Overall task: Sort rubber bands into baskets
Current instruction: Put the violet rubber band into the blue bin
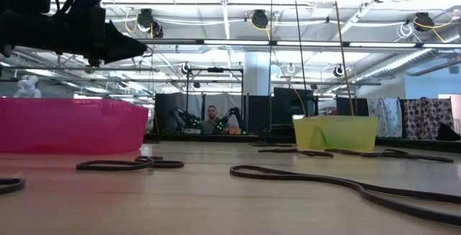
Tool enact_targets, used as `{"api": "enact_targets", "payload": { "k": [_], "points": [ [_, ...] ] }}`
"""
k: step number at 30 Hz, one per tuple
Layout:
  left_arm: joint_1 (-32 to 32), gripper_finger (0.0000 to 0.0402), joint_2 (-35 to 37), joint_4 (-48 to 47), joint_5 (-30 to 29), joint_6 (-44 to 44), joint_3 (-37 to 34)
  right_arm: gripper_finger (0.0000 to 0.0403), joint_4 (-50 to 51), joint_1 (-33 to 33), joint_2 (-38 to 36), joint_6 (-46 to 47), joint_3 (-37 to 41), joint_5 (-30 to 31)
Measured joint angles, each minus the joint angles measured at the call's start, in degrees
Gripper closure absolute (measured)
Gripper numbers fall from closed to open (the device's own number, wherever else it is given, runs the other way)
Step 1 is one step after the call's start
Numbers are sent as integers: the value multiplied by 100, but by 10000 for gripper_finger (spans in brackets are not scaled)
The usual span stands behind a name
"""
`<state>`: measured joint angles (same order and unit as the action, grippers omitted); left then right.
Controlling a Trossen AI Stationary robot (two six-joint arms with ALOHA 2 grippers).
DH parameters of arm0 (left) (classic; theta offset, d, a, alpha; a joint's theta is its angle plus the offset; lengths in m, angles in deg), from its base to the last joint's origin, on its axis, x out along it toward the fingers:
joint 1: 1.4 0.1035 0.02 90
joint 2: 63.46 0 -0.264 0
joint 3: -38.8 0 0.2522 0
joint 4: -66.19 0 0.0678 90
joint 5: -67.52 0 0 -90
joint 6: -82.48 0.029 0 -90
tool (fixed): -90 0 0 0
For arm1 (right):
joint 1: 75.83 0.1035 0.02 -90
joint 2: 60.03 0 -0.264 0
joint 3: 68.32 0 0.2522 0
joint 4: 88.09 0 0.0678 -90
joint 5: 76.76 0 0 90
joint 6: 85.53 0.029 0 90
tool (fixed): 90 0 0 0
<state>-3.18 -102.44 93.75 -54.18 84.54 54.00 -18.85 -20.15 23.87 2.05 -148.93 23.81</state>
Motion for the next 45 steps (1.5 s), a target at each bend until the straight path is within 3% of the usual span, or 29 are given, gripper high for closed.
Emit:
{"api": "enact_targets", "payload": {
  "k": [5, 13, 31, 35, 40, 45],
  "points": [
    [0, 247, 0, 31, 0, 19, 0, 401, 208, 114, 0, 323, 0, 72],
    [0, 247, 0, 33, 0, -4, 0, 401, 263, 118, 0, -130, 0, 1191],
    [0, 247, 0, 24, 0, 25, 0, 360, 621, 234, 0, 5, 2, 1242],
    [0, 247, 0, 23, 0, 26, 0, 341, 761, 151, 0, -133, 2, 1396],
    [0, 247, -2, 24, -1, 30, 0, 320, 1548, -131, 0, -126, 2, 2221],
    [0, 247, 0, 24, 0, 23, 0, 312, 1622, -712, -36, -1208, 26, 2245]
  ]
}}
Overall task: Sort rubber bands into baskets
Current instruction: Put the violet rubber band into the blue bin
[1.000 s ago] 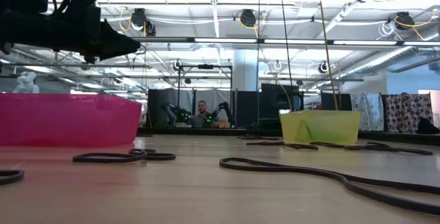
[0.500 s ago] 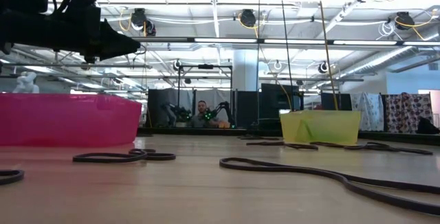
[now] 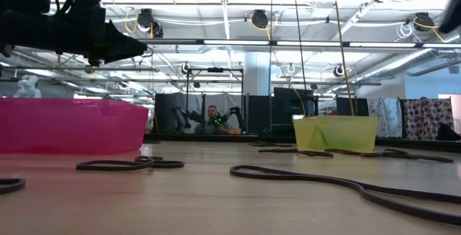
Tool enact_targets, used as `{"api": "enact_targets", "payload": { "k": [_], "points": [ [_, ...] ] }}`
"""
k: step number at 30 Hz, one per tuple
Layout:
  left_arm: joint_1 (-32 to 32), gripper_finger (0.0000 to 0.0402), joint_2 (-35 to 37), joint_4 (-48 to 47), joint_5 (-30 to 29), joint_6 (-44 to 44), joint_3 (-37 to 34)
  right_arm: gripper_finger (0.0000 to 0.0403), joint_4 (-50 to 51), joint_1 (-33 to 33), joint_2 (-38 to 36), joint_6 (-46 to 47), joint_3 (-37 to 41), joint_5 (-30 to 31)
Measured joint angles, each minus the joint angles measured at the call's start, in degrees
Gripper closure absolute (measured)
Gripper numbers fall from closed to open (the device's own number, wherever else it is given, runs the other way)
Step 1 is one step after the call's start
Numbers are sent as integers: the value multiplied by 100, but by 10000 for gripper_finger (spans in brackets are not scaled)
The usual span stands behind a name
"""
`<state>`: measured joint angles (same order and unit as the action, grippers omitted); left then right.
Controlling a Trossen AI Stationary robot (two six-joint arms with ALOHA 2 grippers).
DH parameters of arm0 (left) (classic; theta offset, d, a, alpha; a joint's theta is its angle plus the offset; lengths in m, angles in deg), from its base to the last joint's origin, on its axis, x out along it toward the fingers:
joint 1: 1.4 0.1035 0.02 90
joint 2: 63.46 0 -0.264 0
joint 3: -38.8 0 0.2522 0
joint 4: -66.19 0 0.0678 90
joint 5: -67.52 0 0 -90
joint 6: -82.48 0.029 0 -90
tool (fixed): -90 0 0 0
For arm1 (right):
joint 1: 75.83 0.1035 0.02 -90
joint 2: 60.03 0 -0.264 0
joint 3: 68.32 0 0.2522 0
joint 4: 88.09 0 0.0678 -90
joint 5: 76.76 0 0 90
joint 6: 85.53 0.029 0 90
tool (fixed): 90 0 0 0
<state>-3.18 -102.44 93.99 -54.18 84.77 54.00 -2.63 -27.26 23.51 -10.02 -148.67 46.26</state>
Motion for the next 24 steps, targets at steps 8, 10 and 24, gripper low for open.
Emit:
{"api": "enact_targets", "payload": {
  "k": [8, 10, 24],
  "points": [
    [0, 247, -1, 2, 0, -37, 0, 312, -2652, -1653, -911, -2878, 1650, -1241],
    [0, 247, -2, 0, 0, -37, 0, 312, -3341, -2091, -1190, -3574, 2201, -1653],
    [0, 247, 0, -52, 0, -46, 0, 312, -3869, -4460, -1872, -4523, 3738, -2751]
  ]
}}
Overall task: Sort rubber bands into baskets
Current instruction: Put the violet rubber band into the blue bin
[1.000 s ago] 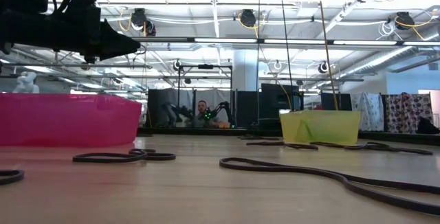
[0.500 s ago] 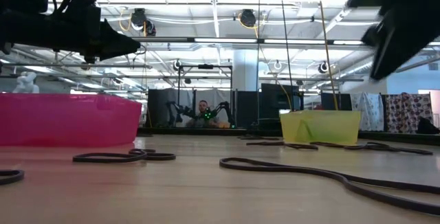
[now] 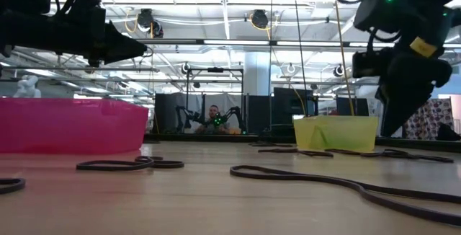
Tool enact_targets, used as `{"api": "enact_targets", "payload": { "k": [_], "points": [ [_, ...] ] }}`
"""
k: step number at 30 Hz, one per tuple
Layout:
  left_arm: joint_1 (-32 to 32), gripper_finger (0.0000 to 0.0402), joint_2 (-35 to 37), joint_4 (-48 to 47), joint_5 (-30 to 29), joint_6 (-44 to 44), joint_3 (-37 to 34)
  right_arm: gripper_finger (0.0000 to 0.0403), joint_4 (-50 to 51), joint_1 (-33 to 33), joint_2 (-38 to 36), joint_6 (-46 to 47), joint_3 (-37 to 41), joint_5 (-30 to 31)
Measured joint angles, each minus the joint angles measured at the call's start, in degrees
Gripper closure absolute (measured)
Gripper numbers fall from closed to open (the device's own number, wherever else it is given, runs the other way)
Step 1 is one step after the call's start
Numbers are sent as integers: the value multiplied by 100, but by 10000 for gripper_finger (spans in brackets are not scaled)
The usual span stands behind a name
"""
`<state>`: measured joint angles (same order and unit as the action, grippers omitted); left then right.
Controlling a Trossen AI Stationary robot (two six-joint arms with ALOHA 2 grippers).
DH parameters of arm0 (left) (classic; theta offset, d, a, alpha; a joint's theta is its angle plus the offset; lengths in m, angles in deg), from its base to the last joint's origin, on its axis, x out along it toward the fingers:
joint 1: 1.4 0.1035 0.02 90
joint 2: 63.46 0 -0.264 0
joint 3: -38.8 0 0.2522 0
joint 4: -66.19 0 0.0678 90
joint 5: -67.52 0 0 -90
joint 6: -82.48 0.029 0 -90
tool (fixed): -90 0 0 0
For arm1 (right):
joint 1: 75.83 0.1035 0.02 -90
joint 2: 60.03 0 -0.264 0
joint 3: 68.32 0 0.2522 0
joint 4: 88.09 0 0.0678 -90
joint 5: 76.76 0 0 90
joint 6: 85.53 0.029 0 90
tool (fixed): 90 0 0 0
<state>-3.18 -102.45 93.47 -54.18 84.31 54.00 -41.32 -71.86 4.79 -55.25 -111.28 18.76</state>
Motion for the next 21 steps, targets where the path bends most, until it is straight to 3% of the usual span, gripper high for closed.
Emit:
{"api": "enact_targets", "payload": {
  "k": [11, 21],
  "points": [
    [0, 247, -2, -109, 0, 2, 0, 312, -216, -478, 202, -643, 67, -750],
    [0, 247, -2, -111, 0, -3, 0, 312, -343, -481, 274, -806, 67, -753]
  ]
}}
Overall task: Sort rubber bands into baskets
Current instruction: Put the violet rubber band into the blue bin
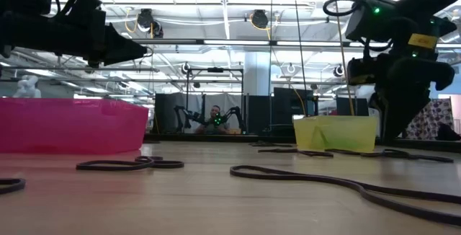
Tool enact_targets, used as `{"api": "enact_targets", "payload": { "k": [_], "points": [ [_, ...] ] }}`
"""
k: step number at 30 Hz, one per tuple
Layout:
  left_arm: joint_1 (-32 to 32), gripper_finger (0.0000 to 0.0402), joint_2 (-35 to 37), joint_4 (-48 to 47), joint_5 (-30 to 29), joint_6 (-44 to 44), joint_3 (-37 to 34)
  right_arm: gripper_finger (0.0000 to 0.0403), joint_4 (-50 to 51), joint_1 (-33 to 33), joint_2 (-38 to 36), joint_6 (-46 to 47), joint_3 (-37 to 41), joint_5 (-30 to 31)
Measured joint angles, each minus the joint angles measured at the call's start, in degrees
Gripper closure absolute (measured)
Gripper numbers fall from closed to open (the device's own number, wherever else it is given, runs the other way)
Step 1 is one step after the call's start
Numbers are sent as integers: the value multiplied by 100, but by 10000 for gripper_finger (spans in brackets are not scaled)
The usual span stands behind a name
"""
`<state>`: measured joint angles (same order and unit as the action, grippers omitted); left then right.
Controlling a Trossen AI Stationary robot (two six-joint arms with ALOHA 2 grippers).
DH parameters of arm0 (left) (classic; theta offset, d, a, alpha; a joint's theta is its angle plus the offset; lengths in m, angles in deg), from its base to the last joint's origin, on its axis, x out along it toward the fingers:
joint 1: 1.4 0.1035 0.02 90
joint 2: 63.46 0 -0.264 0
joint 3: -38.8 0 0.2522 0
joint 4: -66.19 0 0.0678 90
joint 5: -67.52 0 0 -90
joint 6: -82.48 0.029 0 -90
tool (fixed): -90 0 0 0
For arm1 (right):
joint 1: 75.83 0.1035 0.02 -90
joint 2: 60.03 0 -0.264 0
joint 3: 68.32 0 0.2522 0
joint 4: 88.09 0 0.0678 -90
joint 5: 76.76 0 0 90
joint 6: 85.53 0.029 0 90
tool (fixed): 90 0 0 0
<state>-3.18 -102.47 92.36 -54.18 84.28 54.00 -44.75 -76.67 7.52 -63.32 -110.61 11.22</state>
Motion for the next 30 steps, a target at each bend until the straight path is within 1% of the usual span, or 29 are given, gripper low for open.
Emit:
{"api": "enact_targets", "payload": {
  "k": [5, 9, 13, 16, 20, 21, 26, 30],
  "points": [
    [1, 247, 0, 0, 0, -2, 0, 312, -179, 0, 340, -83, 24, -143],
    [0, 247, 0, -9, 0, -4, 0, 312, -329, 0, 661, -165, 67, -129],
    [0, 247, 1, -11, 0, -8, 0, 314, -333, 0, 762, -316, 68, -126],
    [0, 247, 0, -13, 0, -20, 0, 332, -345, 0, 642, -390, 84, -125],
    [0, 247, 2, -13, 0, -44, 0, 387, -278, 4, 364, -419, 96, -130],
    [0, 247, 0, -15, 0, -78, 0, 394, -230, 2, 287, -429, 69, -131],
    [0, 247, 0, -13, 0, -146, 0, 399, -86, 18, -70, -434, -159, -100],
    [0, 247, 0, -13, 0, -153, 0, 400, 20, 83, -300, -108, -401, -99]
  ]
}}
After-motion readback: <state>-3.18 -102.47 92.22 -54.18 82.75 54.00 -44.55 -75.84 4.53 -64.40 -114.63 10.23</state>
